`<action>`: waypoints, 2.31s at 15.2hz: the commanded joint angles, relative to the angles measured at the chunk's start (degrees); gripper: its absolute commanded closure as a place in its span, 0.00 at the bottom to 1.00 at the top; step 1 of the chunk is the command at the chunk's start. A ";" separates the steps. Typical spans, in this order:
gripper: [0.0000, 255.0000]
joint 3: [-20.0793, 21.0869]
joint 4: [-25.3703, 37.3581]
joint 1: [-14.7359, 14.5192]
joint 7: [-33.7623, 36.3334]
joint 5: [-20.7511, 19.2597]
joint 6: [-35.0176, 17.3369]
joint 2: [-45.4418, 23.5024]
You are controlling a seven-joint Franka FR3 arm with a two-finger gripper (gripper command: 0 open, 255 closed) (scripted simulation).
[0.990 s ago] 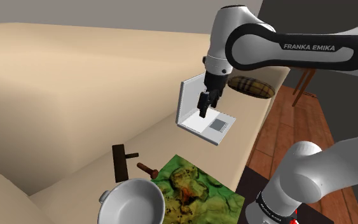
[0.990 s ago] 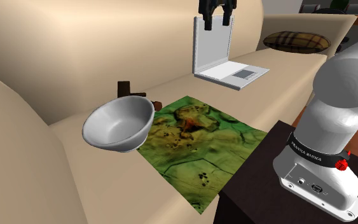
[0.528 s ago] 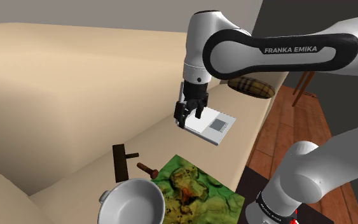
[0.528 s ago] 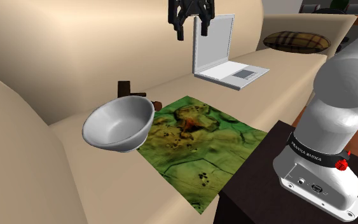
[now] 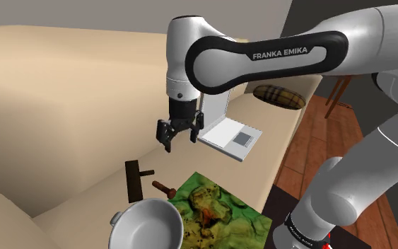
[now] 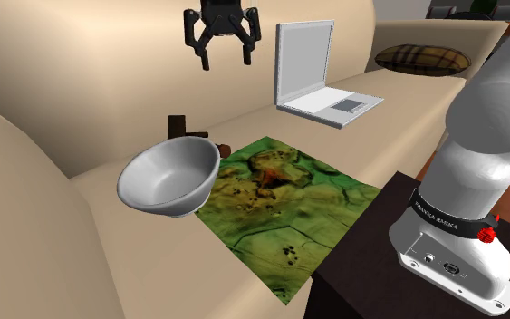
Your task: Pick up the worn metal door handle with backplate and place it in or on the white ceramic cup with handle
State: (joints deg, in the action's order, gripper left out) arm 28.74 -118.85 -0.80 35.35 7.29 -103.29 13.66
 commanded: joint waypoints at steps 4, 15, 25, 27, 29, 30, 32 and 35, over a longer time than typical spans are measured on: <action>0.00 4.44 8.77 -0.72 11.96 -3.19 -1.64 -11.60; 0.00 5.98 21.15 -5.56 26.26 -10.34 -3.91 -28.47; 0.00 5.90 18.91 -5.66 26.46 -10.64 -6.54 -28.93; 1.00 5.90 18.93 -5.66 26.46 -10.65 -6.52 -28.93; 1.00 5.90 18.93 -5.66 26.46 -10.65 -6.52 -28.93; 1.00 5.90 18.93 -5.66 26.46 -10.65 -6.52 -28.93; 1.00 5.90 18.93 -5.66 26.46 -10.65 -6.52 -28.93; 1.00 5.90 18.93 -5.66 26.46 -10.65 -6.52 -28.93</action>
State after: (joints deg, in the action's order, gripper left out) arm 34.64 -99.92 -6.46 61.81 -3.36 -109.81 -15.27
